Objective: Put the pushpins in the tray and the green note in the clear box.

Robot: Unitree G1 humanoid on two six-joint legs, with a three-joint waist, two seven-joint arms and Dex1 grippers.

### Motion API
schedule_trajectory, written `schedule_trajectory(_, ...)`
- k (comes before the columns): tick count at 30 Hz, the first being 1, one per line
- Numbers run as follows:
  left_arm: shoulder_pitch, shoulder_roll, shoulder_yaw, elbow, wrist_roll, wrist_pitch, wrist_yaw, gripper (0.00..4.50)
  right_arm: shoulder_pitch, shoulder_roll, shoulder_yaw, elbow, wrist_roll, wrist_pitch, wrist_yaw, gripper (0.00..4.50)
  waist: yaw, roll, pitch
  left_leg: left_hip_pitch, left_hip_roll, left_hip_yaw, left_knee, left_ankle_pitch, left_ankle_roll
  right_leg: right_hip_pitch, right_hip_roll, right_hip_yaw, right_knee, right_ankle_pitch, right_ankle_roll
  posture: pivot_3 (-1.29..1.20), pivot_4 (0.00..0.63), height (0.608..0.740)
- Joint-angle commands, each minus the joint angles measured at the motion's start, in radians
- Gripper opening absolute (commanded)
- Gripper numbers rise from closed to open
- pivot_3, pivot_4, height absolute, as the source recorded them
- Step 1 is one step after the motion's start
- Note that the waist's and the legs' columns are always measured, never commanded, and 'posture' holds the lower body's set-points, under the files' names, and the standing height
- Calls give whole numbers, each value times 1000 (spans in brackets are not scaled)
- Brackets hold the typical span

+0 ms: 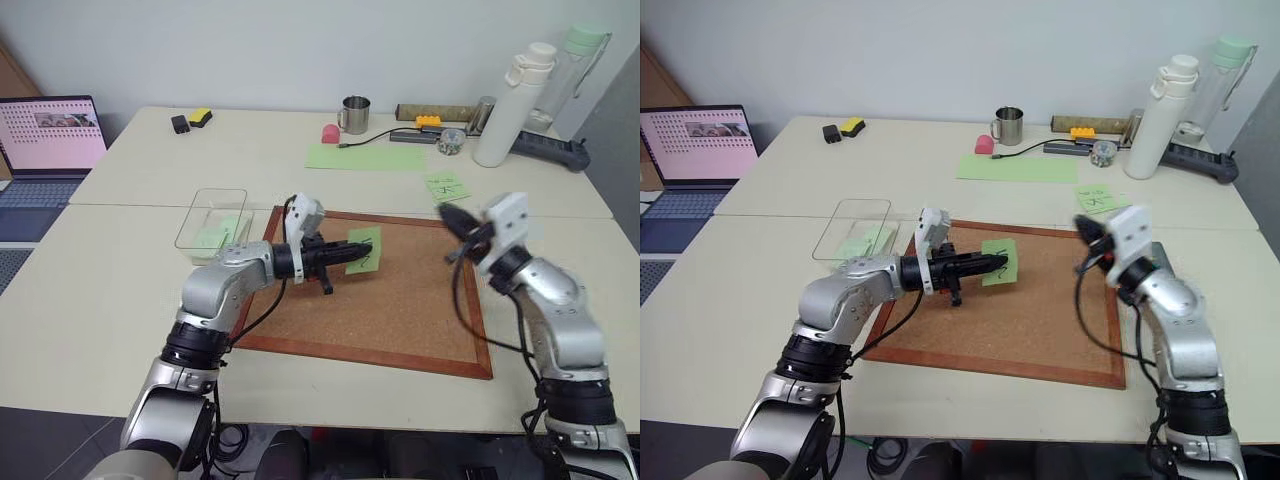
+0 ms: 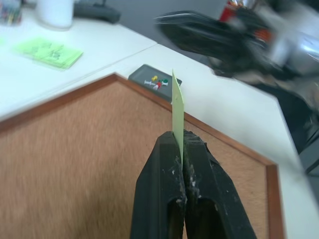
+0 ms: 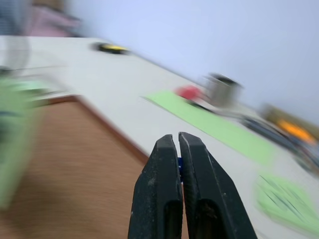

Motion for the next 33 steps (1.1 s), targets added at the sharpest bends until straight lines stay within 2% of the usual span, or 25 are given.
schedule_trajectory(1,-41,-14,-71,-37,100,-189,-44,31,-53,-34,-97,125,37,72,-61,0,0,0,0,0,0,1,0,0,0,0,0,1,0,0,0,0,150,740)
schedule_trajectory(8,-48,-19,-150,31,231,-366,-66,31,-140,-54,-151,334,82,159,-93,0,-9,1,0,1,0,5,0,-1,1,-1,0,3,1,0,0,0,150,740)
schedule_trajectory(10,-42,-21,-150,30,235,-376,-70,0,-155,-62,-156,364,90,166,-93,473,-10,1,0,0,0,4,0,-2,4,-1,0,3,1,0,0,0,150,740)
schedule_trajectory(12,-35,-20,-148,25,235,-378,-74,0,-162,-67,-160,376,99,166,-89,668,-10,1,0,0,0,4,0,-2,4,-1,0,3,0,0,0,0,150,740)
schedule_trajectory(18,-22,-16,-142,24,248,-379,-72,0,-163,-83,-165,386,121,162,-86,1913,-9,1,0,0,0,4,0,-2,4,-1,0,3,0,0,0,0,150,740)
schedule_trajectory(28,-20,-25,-95,4,204,-308,-56,0,-134,-103,-169,348,151,140,-54,1913,-9,1,0,0,0,4,0,-2,4,-1,0,3,0,0,0,0,150,740)
schedule_trajectory(33,-52,3,40,-12,141,-169,45,0,-80,-129,-66,131,201,114,136,1913,-19,1,1,0,1,4,0,-2,4,-1,1,3,1,0,0,0,150,740)
